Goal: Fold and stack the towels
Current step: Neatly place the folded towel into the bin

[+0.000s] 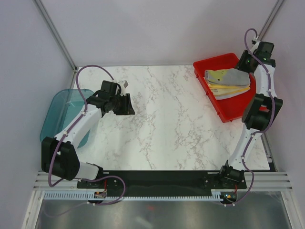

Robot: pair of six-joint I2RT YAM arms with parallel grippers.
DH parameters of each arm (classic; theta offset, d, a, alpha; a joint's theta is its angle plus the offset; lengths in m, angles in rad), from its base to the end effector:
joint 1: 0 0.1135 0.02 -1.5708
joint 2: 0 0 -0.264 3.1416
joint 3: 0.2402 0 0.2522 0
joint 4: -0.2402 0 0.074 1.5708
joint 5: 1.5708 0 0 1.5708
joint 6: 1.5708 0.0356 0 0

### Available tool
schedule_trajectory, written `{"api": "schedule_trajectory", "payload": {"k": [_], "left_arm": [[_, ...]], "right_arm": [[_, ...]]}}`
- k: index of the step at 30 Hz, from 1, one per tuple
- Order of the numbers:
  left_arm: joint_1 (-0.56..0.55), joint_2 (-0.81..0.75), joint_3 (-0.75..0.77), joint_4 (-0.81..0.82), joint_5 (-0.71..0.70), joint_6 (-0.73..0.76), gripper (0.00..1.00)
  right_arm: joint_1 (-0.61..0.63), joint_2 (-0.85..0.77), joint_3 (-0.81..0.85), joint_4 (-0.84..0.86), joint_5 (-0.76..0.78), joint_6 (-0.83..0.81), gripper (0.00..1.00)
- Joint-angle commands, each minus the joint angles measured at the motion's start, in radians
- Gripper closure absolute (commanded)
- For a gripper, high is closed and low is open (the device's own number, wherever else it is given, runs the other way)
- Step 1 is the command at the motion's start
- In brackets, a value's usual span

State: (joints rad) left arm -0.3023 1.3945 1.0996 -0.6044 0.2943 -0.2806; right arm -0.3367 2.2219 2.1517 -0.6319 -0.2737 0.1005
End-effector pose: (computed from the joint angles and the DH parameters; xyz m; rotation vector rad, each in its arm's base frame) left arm 0.2764 -0.0970 0.2750 0.1573 2.5123 -0.6090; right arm 0.4857 -0.1598 0.2962 0.3467 2.2214 0.1842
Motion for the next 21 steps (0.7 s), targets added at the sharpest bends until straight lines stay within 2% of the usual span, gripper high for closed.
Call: {"api": "schedule_trajectory", "payload": {"k": [1,4,9,15,21], "left_arm": [[0.005,-0.003,0.005,0.003,0.026,0.043,0.56],[0.005,-0.003,0.002,0.003,0.028,0.043,0.56],[0.006,-0.005,-0.001,0.003,0.025,0.043,0.56],[0.006,-0.003,0.002,0.003,0.028,0.043,0.56],[0.006,0.0,-0.001,0.003,0.031,0.043,0.56]], "right_arm": [[0.103,-0.002,-0.012,0.093,-0.125,0.044,0.66],[0.14,0.05,-0.007,0.139,-0.165,0.08,0.75],[0.154,0.124,-0.041,0.173,-0.22,0.123,0.78],[0.154,0.087,-0.219,0.209,-0.202,0.09,0.77],[0.154,0.013,-0.308,0.227,-0.203,0.088,0.77]]}}
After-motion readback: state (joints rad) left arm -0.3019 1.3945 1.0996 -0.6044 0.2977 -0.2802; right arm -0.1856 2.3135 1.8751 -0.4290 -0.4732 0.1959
